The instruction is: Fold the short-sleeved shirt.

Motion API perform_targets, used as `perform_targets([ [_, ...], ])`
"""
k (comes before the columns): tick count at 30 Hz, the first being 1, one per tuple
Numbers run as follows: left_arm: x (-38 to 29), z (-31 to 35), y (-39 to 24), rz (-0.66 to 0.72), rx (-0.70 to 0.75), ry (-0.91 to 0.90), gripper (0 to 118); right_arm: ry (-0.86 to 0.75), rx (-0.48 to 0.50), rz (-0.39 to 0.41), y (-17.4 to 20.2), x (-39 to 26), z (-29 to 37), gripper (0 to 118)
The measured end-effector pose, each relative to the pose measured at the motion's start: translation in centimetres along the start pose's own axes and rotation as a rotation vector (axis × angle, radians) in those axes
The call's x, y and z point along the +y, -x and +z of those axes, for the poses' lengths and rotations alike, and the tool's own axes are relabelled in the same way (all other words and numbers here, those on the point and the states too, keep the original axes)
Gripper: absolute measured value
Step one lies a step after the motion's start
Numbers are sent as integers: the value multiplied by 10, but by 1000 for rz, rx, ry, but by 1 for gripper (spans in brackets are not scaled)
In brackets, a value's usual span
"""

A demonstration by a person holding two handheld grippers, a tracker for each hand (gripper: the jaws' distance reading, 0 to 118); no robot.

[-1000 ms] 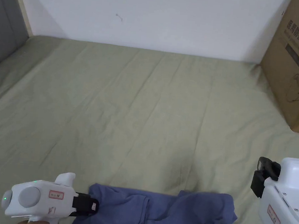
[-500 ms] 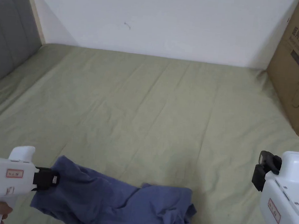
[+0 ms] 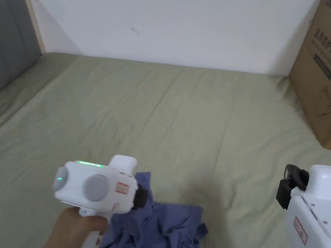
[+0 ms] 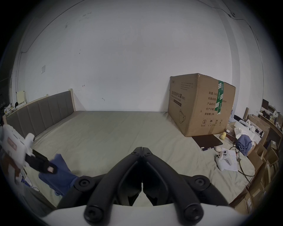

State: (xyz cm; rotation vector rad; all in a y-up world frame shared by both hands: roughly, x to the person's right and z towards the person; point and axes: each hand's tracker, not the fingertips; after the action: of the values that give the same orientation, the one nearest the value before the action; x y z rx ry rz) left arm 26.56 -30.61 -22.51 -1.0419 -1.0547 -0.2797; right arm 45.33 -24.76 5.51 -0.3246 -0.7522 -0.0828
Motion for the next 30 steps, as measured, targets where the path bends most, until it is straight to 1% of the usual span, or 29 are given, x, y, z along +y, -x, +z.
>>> perform_targets([
  [4, -10, -47, -45, -141, 36, 77, 11, 4, -27, -5, -10, -4, 4, 0],
  [7, -22, -80, -68, -206, 46, 142, 11, 11, -44, -11, -16, -6, 5, 0],
  [10, -34, -108, -79, -216, 44, 181, 11, 18, -56, -16, -20, -9, 6, 0],
  [12, -40, -121, -80, -195, 36, 201, 11, 24, -61, -18, -22, -10, 6, 0],
  [14, -42, -124, -75, -170, 25, 203, 14, 27, -65, -17, -23, -11, 7, 0],
  [15, -42, -120, -70, -139, -9, 184, 27, 28, -67, -16, -23, -11, 7, 0],
  [16, -40, -115, -70, -108, -63, 164, 46, 29, -67, -17, -24, -11, 7, 0],
  [17, -39, -109, -66, -66, -144, 150, 67, 29, -69, -17, -24, -11, 7, 0],
  [18, -37, -103, -63, -36, -184, 138, 91, 29, -69, -17, -24, -11, 7, 0],
  [19, -35, -95, -62, -22, -186, 120, 100, 30, -70, -18, -24, -11, 7, 0],
  [23, -19, -47, -54, 5, -191, -89, 100, 21, -68, -21, -22, -6, 9, 0],
  [25, -14, -18, -51, 2, -153, -222, 100, 11, -64, -16, -20, -3, 11, 0],
  [28, -12, 4, -43, -15, -94, -365, 99, 0, -58, -15, -18, 0, 13, 0],
  [29, -13, 10, -39, -28, -66, -404, 98, -4, -56, -16, -17, 1, 13, 0],
  [30, -16, 13, -35, -42, -33, -437, 89, -7, -54, -16, -17, 1, 13, 0],
])
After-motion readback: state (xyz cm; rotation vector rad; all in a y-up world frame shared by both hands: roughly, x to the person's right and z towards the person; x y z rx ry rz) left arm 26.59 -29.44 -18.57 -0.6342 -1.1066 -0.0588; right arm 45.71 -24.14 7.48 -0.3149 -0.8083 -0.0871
